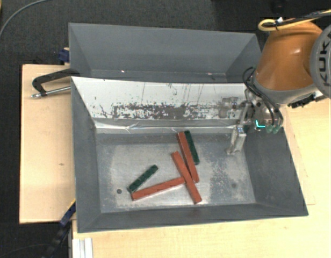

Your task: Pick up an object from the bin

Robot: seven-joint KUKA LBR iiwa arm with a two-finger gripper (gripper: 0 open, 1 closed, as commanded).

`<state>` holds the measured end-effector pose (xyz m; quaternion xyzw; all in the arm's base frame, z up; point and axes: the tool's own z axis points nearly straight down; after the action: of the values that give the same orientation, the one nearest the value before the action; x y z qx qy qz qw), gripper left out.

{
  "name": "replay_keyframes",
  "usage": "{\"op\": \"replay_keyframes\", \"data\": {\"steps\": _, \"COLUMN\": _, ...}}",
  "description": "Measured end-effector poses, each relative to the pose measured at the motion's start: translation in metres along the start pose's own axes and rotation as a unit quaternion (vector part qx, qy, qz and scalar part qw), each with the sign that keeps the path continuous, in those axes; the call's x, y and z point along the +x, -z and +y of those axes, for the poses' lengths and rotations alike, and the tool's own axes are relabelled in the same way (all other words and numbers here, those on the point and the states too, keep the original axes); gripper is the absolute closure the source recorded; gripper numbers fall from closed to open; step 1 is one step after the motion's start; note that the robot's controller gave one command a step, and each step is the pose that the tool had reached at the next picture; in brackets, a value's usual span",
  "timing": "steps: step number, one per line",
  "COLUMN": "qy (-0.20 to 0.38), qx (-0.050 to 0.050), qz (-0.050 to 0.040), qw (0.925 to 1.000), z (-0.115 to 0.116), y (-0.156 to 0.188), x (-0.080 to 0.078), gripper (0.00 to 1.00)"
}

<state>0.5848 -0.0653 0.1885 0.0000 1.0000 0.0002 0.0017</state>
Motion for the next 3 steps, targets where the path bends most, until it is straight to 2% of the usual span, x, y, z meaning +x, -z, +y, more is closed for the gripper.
{"op": "replay_keyframes", "data": {"steps": 1, "qy": 0.0, "qx": 0.0, "qz": -0.0001, "qw": 1.0, "z": 0.0, "y": 0.0, "x": 0.0, "gripper": 1.0}}
{"op": "replay_keyframes", "data": {"steps": 2, "qy": 0.001, "qx": 0.0, "qz": -0.0001, "qw": 1.0, "z": 0.0, "y": 0.0, "x": 0.0, "gripper": 0.0}}
{"op": "replay_keyframes", "data": {"steps": 3, "qy": -0.006, "qx": -0.002, "qz": 0.0039, "qw": 1.0, "z": 0.049, "y": -0.038, "x": 0.042, "gripper": 0.0}}
